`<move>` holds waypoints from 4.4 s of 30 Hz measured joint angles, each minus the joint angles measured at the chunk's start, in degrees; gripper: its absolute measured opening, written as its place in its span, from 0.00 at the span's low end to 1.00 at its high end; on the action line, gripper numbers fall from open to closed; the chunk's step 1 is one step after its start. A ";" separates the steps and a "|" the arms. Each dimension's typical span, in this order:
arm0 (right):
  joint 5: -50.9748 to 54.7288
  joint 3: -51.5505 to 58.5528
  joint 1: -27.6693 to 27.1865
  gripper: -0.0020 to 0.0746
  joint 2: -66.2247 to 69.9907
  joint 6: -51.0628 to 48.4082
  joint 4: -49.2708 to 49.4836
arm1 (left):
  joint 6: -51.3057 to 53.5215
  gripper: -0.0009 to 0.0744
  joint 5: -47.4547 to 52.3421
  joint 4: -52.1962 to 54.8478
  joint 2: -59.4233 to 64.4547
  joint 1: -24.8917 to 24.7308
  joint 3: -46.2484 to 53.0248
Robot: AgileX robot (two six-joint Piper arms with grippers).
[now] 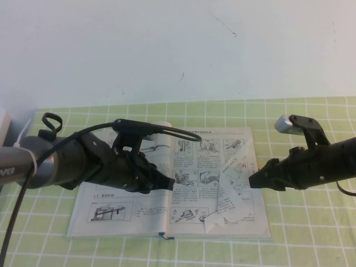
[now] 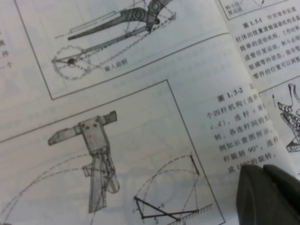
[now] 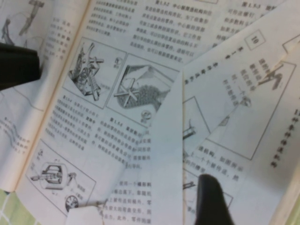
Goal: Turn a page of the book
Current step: Open the closed book
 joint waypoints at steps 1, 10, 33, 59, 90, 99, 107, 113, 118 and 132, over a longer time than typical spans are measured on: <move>0.00 0.00 0.00 0.53 0.00 -0.14 0.00 | 0.00 0.01 0.00 0.00 -0.01 0.00 0.00; 0.11 0.00 0.00 0.53 0.00 -3.17 2.06 | -0.11 0.01 0.00 0.00 -0.01 0.00 0.00; 3.22 -0.91 0.00 0.53 2.83 -11.94 9.31 | -0.01 0.01 -0.62 -1.93 0.34 0.00 0.00; 12.01 -1.00 0.00 0.53 6.87 -12.66 15.82 | -0.01 0.01 -0.83 -3.63 0.46 0.00 0.00; 20.23 -4.10 0.00 0.53 6.87 -17.81 22.74 | 12.18 0.01 2.22 5.21 -8.64 -28.10 -3.29; 20.23 -4.33 0.00 0.53 6.87 -17.81 22.74 | 12.18 0.01 -9.88 7.17 -0.52 -30.21 -3.29; 20.23 -4.33 0.00 0.53 6.87 -17.81 22.74 | 12.07 0.01 -18.77 1.37 1.27 -30.21 -3.29; 20.23 -4.33 0.00 0.53 6.87 -17.81 22.74 | 12.37 0.01 -21.94 -4.27 1.27 -30.21 -3.29; 20.23 -4.33 0.00 0.53 6.87 -17.81 22.74 | 12.37 0.01 -20.57 -5.39 1.27 -30.21 -3.29; 22.80 -4.33 0.00 0.53 6.87 -17.81 22.74 | 16.75 0.01 -23.79 -10.56 3.19 -30.21 -3.29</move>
